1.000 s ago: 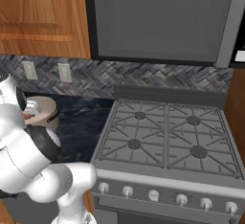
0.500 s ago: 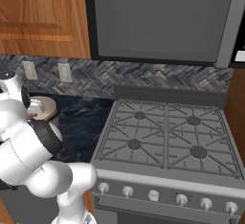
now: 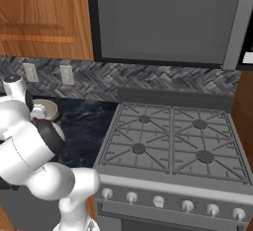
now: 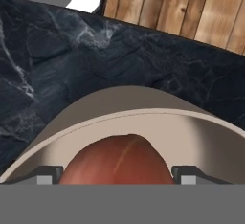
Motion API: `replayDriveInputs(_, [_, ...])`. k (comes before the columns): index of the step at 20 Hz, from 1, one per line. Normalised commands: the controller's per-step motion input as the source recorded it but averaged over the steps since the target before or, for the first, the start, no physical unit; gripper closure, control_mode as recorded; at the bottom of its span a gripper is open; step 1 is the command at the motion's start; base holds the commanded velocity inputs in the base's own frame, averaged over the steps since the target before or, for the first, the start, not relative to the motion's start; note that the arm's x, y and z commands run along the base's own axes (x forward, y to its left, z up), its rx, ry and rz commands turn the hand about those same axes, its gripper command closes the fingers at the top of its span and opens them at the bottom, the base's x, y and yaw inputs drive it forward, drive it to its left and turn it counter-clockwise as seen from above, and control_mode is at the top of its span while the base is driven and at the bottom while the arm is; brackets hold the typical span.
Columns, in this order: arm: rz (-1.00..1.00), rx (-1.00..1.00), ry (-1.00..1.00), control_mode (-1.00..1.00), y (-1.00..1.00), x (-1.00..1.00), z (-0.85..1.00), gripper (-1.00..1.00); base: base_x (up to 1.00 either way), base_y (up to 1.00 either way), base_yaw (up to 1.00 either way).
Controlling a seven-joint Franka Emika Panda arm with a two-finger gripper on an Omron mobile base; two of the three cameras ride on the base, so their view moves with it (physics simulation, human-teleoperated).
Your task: Turn on the sink faucet. Then move the onion from the counter to the sink. Turn off the sink. Move the vegetable from the sink to the pot next to the stove. Finally move the pot to the rear left burner.
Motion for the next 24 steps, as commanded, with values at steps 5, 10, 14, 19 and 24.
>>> replayDriveInputs(5, [0.03,0.0,0.02,-1.0,0.02,0.0,-0.16,1.0,0.0,0.0,0.0])
replayDriveInputs(10, [0.03,-0.01,0.0,-1.0,0.06,0.0,-0.16,1.0,0.0,0.0,0.0])
replayDriveInputs(14, [0.02,-0.02,0.0,-1.0,0.09,0.0,-0.18,-1.0,0.0,0.0,0.0])
replayDriveInputs(19, [0.01,0.0,0.0,-1.0,0.02,0.0,-0.03,-1.0,0.0,0.0,0.0])
replayDriveInputs(24, [0.0,0.0,0.0,-1.0,0.0,-0.03,0.02,-1.0,0.0,0.0,0.0])
